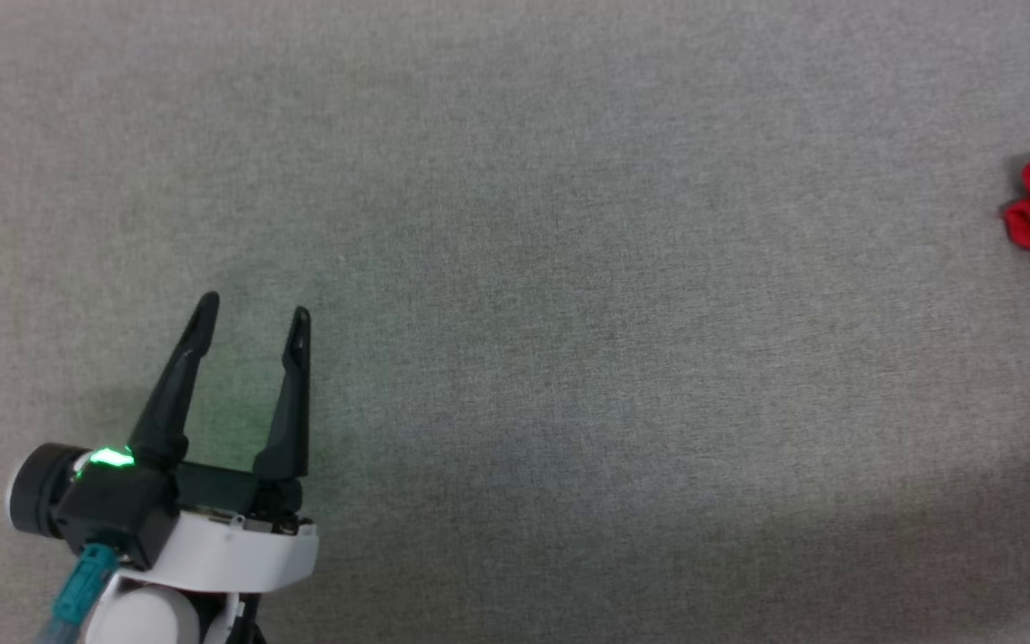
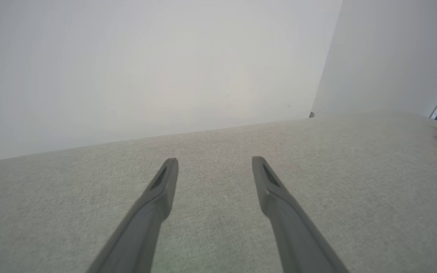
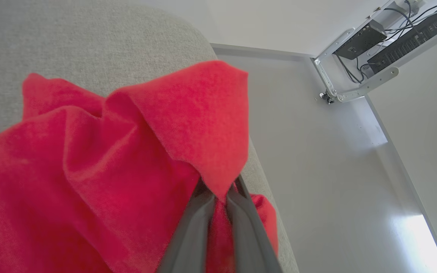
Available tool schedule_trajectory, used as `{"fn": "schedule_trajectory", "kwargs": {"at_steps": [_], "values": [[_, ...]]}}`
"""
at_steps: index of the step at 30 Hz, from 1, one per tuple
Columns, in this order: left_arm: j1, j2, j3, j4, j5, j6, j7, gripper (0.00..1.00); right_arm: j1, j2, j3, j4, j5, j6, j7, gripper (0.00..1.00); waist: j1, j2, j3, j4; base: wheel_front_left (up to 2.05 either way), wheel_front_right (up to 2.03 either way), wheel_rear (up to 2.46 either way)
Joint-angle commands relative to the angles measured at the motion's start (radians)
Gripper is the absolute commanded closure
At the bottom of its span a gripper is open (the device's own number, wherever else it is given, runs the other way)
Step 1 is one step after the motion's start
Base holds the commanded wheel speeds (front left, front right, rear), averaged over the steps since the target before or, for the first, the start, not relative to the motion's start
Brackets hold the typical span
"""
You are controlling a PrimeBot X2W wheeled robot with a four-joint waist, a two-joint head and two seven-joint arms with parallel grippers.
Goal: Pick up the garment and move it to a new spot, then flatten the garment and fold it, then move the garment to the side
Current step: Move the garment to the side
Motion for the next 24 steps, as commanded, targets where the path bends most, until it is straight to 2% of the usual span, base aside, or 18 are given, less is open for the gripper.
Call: {"fn": "schedule_trajectory", "kwargs": {"at_steps": [1,13,15,16,18,24], "values": [[-0.007,0.006,0.003,-0.007,0.007,0.003,0.001,0.00,-0.022,0.007,-0.006,0.019,-0.011,-0.002,-0.017,1.00,0.0000,-0.0001,0.017,0.005,0.00,0.00,0.00],[0.006,0.028,0.011,-0.046,-0.004,0.014,0.023,0.00,-0.101,0.047,-0.056,0.198,-0.134,-0.002,-0.119,0.99,0.0000,-0.0001,0.039,-0.004,0.00,0.00,0.00],[0.007,0.029,0.011,-0.048,-0.006,0.016,0.025,0.00,-0.113,0.051,-0.066,0.221,-0.138,-0.002,-0.131,0.61,0.0000,-0.0001,0.036,-0.005,0.00,0.00,0.00],[0.008,0.029,0.011,-0.048,-0.008,0.016,0.025,0.00,-0.118,0.052,-0.071,0.231,-0.139,-0.002,-0.139,0.52,0.0000,-0.0001,0.034,-0.006,0.00,0.00,0.00],[0.010,0.027,0.011,-0.043,-0.012,0.020,0.024,0.00,-0.126,0.051,-0.073,0.249,-0.146,-0.002,-0.150,0.00,0.0000,-0.0001,0.024,-0.008,0.00,0.00,0.00],[0.024,0.012,-0.001,-0.016,-0.024,0.022,0.016,0.00,-0.142,0.054,-0.035,0.278,-0.158,-0.002,-0.180,0.00,0.0000,-0.0001,-0.032,-0.014,0.00,0.00,0.00]]}}
